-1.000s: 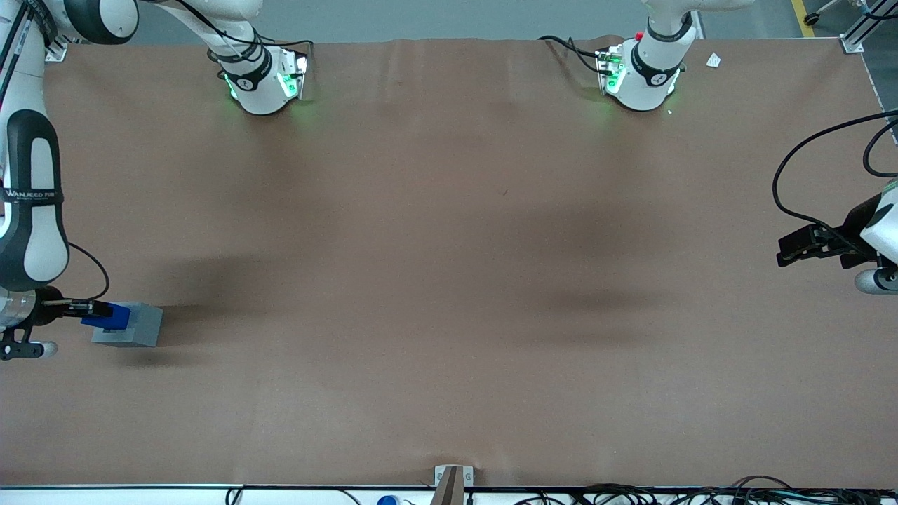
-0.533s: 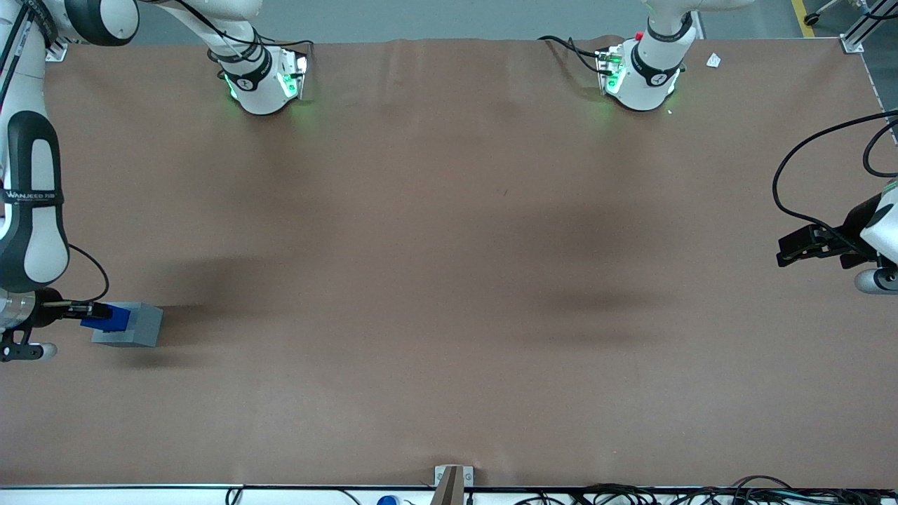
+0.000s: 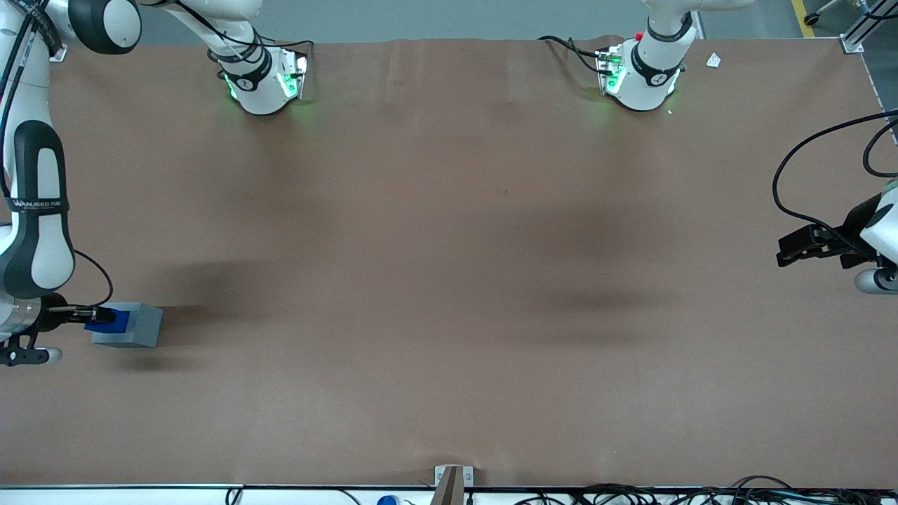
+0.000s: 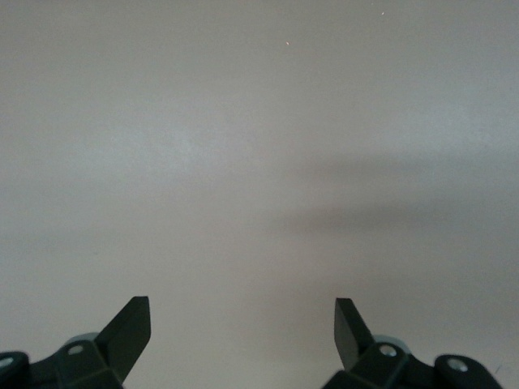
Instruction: Insert blue part into gray base with right arm
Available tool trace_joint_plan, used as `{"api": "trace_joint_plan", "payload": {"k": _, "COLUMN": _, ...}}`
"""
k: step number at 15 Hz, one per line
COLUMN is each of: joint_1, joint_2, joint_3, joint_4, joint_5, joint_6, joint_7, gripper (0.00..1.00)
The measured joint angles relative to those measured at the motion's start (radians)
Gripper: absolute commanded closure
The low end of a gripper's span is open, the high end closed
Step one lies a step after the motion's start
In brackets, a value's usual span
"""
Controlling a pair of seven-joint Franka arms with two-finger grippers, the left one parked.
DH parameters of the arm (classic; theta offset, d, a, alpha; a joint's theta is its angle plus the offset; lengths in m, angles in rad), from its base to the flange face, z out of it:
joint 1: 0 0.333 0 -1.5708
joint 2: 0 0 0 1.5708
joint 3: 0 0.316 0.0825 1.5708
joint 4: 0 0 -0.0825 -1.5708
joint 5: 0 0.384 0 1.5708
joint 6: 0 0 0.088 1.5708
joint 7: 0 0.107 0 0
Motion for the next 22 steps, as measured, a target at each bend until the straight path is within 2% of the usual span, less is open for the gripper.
{"api": "trace_joint_plan", "payload": {"k": 1, "joint_1": 0.0, "joint_2": 0.0, "joint_3": 0.0, "joint_4": 0.0, "joint_5": 0.0, "joint_6": 0.0, "joint_7": 0.0, "gripper": 0.1}}
{"api": "trace_joint_plan", "payload": {"k": 2, "joint_1": 0.0, "joint_2": 0.0, "joint_3": 0.0, "joint_4": 0.0, "joint_5": 0.0, "joint_6": 0.001, "joint_7": 0.0, "gripper": 0.0}}
{"api": "trace_joint_plan", "payload": {"k": 7, "joint_1": 0.002, "joint_2": 0.001, "joint_3": 0.001, "joint_4": 0.003, "joint_5": 0.0, "joint_6": 0.002, "joint_7": 0.0, "gripper": 0.0}}
{"api": "trace_joint_plan", "payload": {"k": 11, "joint_1": 0.028, "joint_2": -0.019, "joint_3": 0.006, "joint_4": 0.041, "joint_5": 0.001, "joint_6": -0.096, "joint_7": 0.0, "gripper": 0.0}}
{"api": "trace_joint_plan", "payload": {"k": 17, "joint_1": 0.094, "joint_2": -0.231, "joint_3": 0.007, "joint_4": 0.069, "joint_5": 0.003, "joint_6": -0.301, "joint_7": 0.031, "gripper": 0.0}}
{"api": "trace_joint_plan", "payload": {"k": 22, "joint_1": 0.194, "joint_2": -0.409, "joint_3": 0.01, "joint_4": 0.065, "joint_5": 0.004, "joint_6": -0.451, "joint_7": 0.15, "gripper": 0.0}}
